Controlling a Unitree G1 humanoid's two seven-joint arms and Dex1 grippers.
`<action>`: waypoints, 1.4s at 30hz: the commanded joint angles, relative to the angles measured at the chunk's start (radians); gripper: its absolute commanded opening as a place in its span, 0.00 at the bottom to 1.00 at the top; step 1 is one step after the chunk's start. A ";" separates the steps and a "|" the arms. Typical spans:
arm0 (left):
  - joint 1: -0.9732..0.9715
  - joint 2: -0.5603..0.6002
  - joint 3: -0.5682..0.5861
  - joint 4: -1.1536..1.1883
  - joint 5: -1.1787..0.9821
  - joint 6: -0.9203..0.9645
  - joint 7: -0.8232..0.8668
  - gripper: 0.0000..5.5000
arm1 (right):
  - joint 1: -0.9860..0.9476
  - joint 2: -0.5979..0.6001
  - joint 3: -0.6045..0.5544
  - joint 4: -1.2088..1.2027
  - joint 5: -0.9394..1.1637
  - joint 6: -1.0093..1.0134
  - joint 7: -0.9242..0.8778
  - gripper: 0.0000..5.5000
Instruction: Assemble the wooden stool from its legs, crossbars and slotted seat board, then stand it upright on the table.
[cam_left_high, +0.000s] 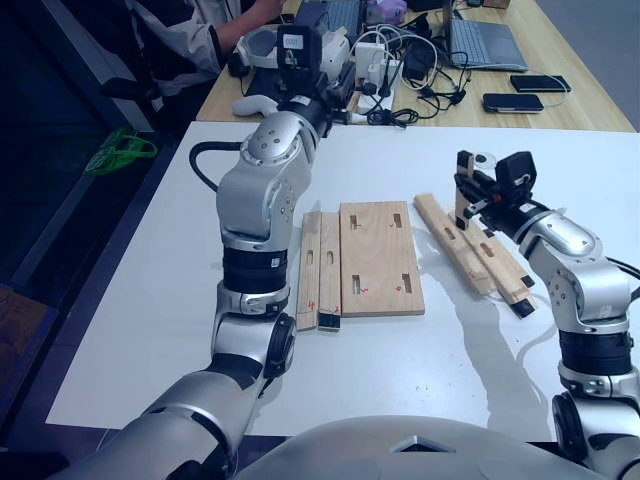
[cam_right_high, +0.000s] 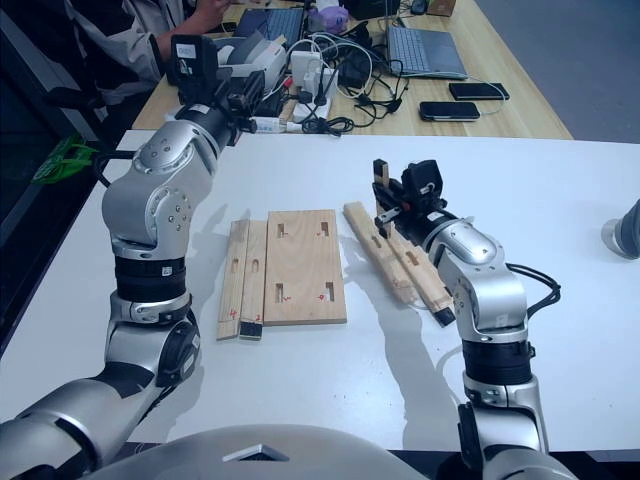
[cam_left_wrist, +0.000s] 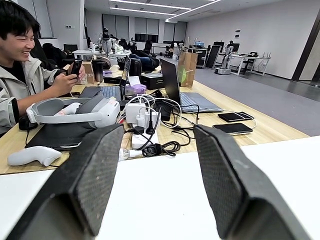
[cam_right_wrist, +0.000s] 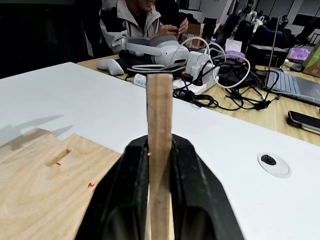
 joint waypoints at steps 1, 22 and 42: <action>-0.005 -0.001 -0.001 0.001 0.004 -0.003 0.000 0.47 | 0.019 -0.021 -0.021 0.051 -0.002 0.038 0.007 0.07; -0.064 0.007 -0.152 -0.016 -0.024 0.152 -0.170 0.47 | -0.258 0.117 0.142 0.154 0.016 -0.248 0.224 0.07; -0.035 -0.039 -0.166 -0.073 -0.021 0.194 -0.155 0.47 | -0.280 0.159 0.127 0.217 0.007 -0.232 0.153 0.07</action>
